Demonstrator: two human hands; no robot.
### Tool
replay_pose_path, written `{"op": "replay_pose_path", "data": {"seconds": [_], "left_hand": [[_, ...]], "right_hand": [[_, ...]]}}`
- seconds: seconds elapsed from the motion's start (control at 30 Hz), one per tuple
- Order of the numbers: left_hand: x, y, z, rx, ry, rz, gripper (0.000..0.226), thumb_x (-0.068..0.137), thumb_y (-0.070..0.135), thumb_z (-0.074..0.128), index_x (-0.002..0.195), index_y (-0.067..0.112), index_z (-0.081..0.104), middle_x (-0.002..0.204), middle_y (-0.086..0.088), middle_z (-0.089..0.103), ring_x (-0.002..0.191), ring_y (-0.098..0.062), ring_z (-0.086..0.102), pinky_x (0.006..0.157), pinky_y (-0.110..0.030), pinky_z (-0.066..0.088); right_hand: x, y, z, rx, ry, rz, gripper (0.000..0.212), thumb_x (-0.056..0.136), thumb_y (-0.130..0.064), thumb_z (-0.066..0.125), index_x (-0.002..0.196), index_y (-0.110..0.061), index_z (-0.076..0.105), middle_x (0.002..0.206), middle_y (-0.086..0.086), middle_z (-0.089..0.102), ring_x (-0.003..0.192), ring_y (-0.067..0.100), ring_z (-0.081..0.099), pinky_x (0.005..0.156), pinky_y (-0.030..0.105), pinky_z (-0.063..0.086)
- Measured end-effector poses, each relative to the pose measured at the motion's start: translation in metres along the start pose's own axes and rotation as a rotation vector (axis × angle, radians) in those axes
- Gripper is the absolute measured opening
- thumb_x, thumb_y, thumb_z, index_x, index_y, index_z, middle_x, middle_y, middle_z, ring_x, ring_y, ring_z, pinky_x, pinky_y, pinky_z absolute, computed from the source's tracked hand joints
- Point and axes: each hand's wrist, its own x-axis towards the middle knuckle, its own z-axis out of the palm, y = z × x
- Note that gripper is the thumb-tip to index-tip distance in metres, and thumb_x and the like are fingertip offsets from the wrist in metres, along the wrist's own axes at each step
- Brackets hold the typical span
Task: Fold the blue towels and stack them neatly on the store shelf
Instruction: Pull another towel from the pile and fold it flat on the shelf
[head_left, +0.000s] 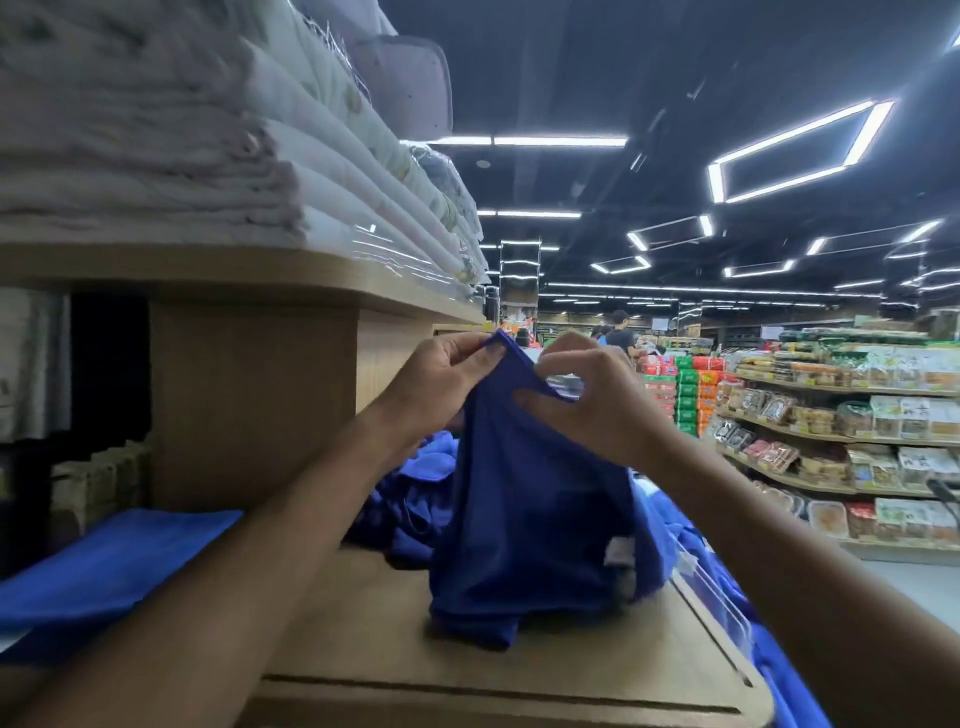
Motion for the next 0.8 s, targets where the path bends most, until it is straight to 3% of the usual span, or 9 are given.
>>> {"op": "replay_pose_path", "data": {"seconds": [0.03,0.1,0.23,0.3,0.37,0.47,0.53,0.7,0.8], "left_hand": [[0.002,0.013,0.000,0.010,-0.008,0.008,0.026,0.104,0.016,0.053,0.113,-0.002,0.070,0.084,-0.002,0.075,0.065,-0.006,0.067,0.053,-0.016,0.050],[0.005,0.037,0.001,0.061,-0.003,0.041,0.024,0.104,0.021,0.055,0.108,0.006,0.073,0.094,-0.007,0.076,0.078,-0.011,0.069,0.061,-0.022,0.054],[0.011,0.081,0.002,0.106,0.066,0.063,0.024,0.103,0.027,0.057,0.108,0.011,0.074,0.108,-0.016,0.075,0.087,-0.021,0.068,0.076,-0.040,0.055],[0.012,0.099,0.000,0.126,0.108,0.083,0.023,0.102,0.027,0.058,0.106,0.011,0.075,0.100,-0.012,0.076,0.084,-0.019,0.069,0.072,-0.034,0.055],[0.010,0.114,-0.003,0.146,0.134,0.114,0.022,0.102,0.027,0.059,0.100,0.012,0.076,0.093,-0.008,0.076,0.079,-0.017,0.069,0.068,-0.029,0.054],[0.007,0.133,-0.009,0.153,0.188,0.160,0.021,0.101,0.026,0.061,0.093,0.015,0.077,0.089,-0.005,0.076,0.076,-0.015,0.070,0.069,-0.026,0.054],[0.003,0.144,-0.016,0.179,0.212,0.191,0.023,0.101,0.027,0.061,0.089,0.015,0.077,0.086,-0.002,0.076,0.074,-0.012,0.069,0.069,-0.025,0.054],[-0.009,0.161,-0.044,0.321,0.270,0.296,0.026,0.101,0.027,0.059,0.099,0.008,0.076,0.102,-0.013,0.076,0.085,-0.014,0.064,0.080,-0.033,0.051],[-0.018,0.167,-0.064,0.488,0.322,0.425,0.023,0.102,0.026,0.057,0.088,0.015,0.072,0.078,0.015,0.069,0.073,0.003,0.055,0.073,-0.024,0.045]], "right_hand": [[0.008,-0.005,-0.012,0.047,-0.050,0.001,0.016,0.080,-0.023,0.083,0.077,-0.010,0.075,0.089,0.007,0.067,0.084,0.024,0.062,0.080,0.037,0.049],[0.022,-0.015,-0.031,0.085,-0.136,0.058,0.016,0.082,-0.017,0.082,0.079,-0.003,0.075,0.089,0.015,0.065,0.078,0.028,0.062,0.074,0.037,0.051],[0.035,-0.032,-0.061,0.104,-0.186,0.202,0.014,0.077,-0.021,0.070,0.084,-0.012,0.078,0.082,0.009,0.072,0.072,0.020,0.067,0.073,0.040,0.056],[0.037,-0.040,-0.075,0.083,-0.237,0.227,0.029,0.071,-0.027,0.062,0.084,-0.006,0.075,0.080,0.011,0.072,0.073,0.020,0.067,0.072,0.040,0.056],[0.038,-0.049,-0.087,0.051,-0.281,0.236,0.040,0.064,-0.032,0.056,0.082,0.002,0.069,0.067,0.005,0.060,0.063,0.012,0.054,0.059,0.036,0.047],[0.035,-0.061,-0.102,0.050,-0.335,0.273,0.039,0.061,-0.031,0.055,0.073,0.005,0.060,0.059,-0.004,0.043,0.053,0.008,0.040,0.050,0.024,0.031],[0.030,-0.070,-0.110,0.115,-0.388,0.300,0.038,0.063,-0.028,0.056,0.076,0.007,0.062,0.059,-0.003,0.048,0.050,0.005,0.044,0.047,0.019,0.036],[0.017,-0.082,-0.125,0.184,-0.578,0.362,0.031,0.071,-0.028,0.061,0.083,-0.003,0.073,0.079,0.004,0.068,0.073,0.008,0.063,0.069,0.027,0.055],[0.003,-0.080,-0.127,0.216,-0.694,0.380,0.015,0.082,-0.019,0.068,0.081,-0.007,0.076,0.082,0.005,0.075,0.073,0.011,0.067,0.074,0.033,0.052]]}}
